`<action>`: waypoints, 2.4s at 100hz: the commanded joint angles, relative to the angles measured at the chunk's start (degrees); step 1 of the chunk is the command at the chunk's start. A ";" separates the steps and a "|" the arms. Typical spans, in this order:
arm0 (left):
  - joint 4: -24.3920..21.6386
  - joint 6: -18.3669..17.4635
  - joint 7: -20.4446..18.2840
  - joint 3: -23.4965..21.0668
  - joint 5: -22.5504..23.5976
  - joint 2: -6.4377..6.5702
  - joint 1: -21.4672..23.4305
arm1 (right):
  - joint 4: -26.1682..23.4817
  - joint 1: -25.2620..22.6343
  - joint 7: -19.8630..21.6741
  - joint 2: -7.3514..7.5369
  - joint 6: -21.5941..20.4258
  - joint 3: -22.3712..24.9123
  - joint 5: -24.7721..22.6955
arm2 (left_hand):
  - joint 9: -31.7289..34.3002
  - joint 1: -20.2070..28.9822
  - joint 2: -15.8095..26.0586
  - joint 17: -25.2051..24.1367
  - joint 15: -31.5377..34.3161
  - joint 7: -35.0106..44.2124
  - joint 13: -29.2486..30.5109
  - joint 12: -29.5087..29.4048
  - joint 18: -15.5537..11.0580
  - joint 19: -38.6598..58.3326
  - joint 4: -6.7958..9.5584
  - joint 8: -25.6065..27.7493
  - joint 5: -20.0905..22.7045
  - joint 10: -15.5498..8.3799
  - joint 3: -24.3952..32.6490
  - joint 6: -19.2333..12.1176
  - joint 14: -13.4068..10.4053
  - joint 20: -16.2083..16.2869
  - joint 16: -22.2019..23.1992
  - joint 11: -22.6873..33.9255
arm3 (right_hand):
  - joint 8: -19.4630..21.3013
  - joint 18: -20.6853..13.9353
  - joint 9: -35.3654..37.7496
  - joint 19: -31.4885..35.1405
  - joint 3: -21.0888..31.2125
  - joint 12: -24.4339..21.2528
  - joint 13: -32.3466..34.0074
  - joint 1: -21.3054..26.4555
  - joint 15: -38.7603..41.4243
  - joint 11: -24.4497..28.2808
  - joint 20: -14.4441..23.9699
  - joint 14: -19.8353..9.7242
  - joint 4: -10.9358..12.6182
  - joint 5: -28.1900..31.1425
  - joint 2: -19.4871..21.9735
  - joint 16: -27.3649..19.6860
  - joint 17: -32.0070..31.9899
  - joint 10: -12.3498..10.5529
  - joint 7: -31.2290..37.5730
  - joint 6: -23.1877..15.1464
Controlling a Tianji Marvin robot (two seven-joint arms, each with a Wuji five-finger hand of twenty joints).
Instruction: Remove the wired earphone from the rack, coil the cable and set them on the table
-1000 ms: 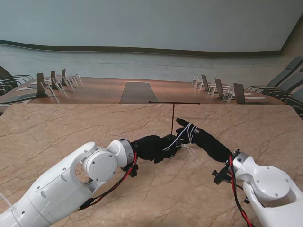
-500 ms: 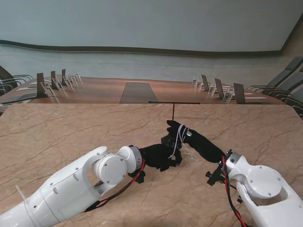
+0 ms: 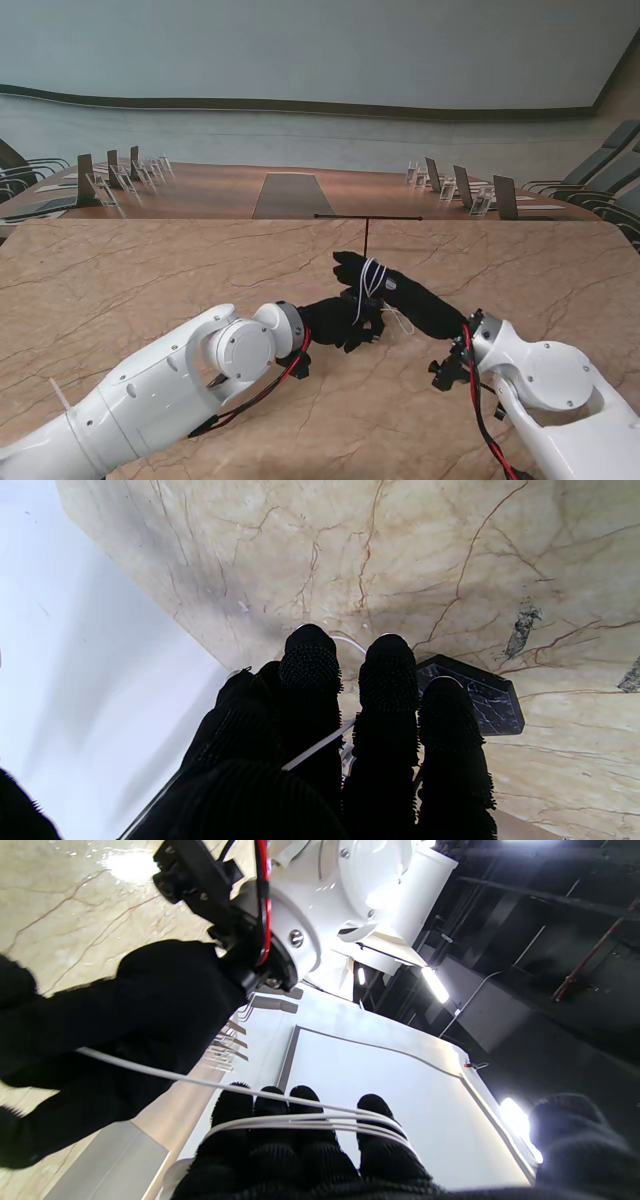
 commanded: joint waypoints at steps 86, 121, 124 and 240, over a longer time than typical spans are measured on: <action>-0.22 -0.79 0.74 -5.64 3.30 0.09 -1.21 | -6.23 -5.18 6.23 1.02 -1.89 0.70 5.00 | -3.22 -0.40 1.45 -2.61 -4.24 -0.70 -2.91 -2.31 -1.79 -2.37 -1.69 1.31 -1.08 1.60 -0.84 -2.39 -0.24 0.12 0.32 -3.33 | 3.46 2.57 1.40 4.82 -1.01 3.33 4.37 0.51 4.62 9.08 -0.07 3.52 -1.68 -2.09 -0.32 2.34 3.88 2.83 7.93 -4.69; -3.54 -0.59 -0.07 -8.74 6.05 1.09 0.37 | -6.55 -7.76 7.85 1.26 1.62 1.67 4.06 | -3.07 -0.56 1.32 -2.45 -4.29 -0.83 -2.83 -2.51 -1.73 -2.28 -1.72 1.39 -0.94 1.51 -0.87 -2.55 -0.12 -0.06 0.26 -3.48 | -2.77 3.05 2.43 7.76 -1.22 3.36 5.09 0.48 5.08 8.89 -2.67 4.03 -1.76 -3.40 -0.29 2.34 3.83 3.21 17.51 -4.36; -3.86 -0.57 -0.14 -8.98 6.34 1.18 0.55 | -6.43 -7.93 7.99 1.29 1.95 1.70 3.89 | -3.00 -0.56 1.33 -2.43 -4.28 -0.90 -2.83 -2.51 -1.73 -2.25 -1.71 1.37 -1.01 1.48 -0.85 -2.54 -0.14 -0.06 0.26 -3.48 | -2.84 3.05 2.44 7.81 -1.24 3.35 5.03 0.41 5.06 8.86 -2.69 3.99 -1.77 -3.45 -0.23 2.34 3.77 3.21 17.80 -4.37; -12.28 -2.93 -6.40 -13.74 9.71 3.65 2.60 | 0.38 -7.30 5.84 0.83 13.40 0.77 -3.81 | -3.58 -2.18 2.09 -2.81 -3.78 1.44 -3.15 -0.97 -1.71 -2.36 -2.55 2.19 -0.60 2.09 -1.24 0.21 -0.67 0.03 1.30 -2.18 | -10.26 1.94 -0.67 2.80 -1.04 0.17 0.23 -1.30 2.35 1.89 -2.03 2.18 -2.02 -4.38 0.24 1.92 0.27 0.79 18.71 -6.68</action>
